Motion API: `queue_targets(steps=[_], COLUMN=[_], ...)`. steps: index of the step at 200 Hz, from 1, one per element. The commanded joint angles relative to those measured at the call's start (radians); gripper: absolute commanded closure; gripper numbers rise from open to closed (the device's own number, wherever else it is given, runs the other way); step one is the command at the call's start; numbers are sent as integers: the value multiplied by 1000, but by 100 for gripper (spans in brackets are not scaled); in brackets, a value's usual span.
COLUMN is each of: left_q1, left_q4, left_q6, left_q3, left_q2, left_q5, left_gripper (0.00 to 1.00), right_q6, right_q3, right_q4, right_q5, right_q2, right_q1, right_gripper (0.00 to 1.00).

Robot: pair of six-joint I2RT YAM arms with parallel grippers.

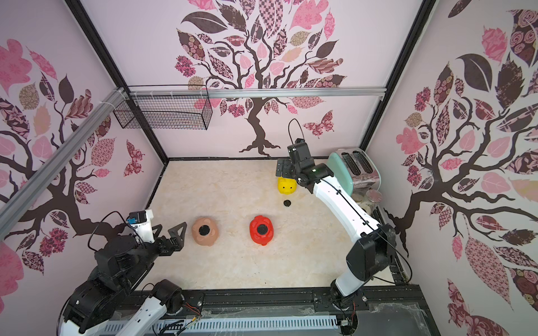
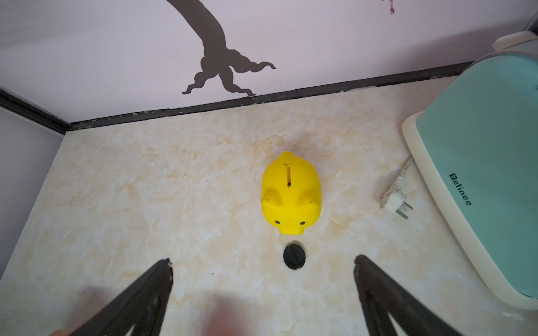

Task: Close piggy banks
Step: Move the piggy bank to the center of the board.

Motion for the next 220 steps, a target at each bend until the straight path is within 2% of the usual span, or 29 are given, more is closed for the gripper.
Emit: queue_targets(steps=[1, 33, 71, 130, 176, 220], left_q1=[-11, -32, -32, -32, -33, -33], left_q4=[15, 13, 14, 15, 17, 19], left_q6=[2, 0, 1, 1, 2, 2], left_q3=[-9, -11, -10, -11, -13, -13], left_q2=[1, 4, 4, -1, 2, -2], left_q5=[-11, -20, -19, -18, -13, -12], left_gripper=[3, 3, 3, 3, 3, 3], right_q6=[-28, -61, -65, -92, -89, -83], right_q3=[117, 267, 424, 739, 824, 826], right_q4=[-22, -73, -110, -237, -238, -235], right_q5=[23, 22, -72, -118, -151, -153], right_q2=[83, 231, 406, 689, 796, 867], right_q1=[-15, -52, -120, -148, -149, -149], right_gripper=[0, 0, 0, 0, 0, 1])
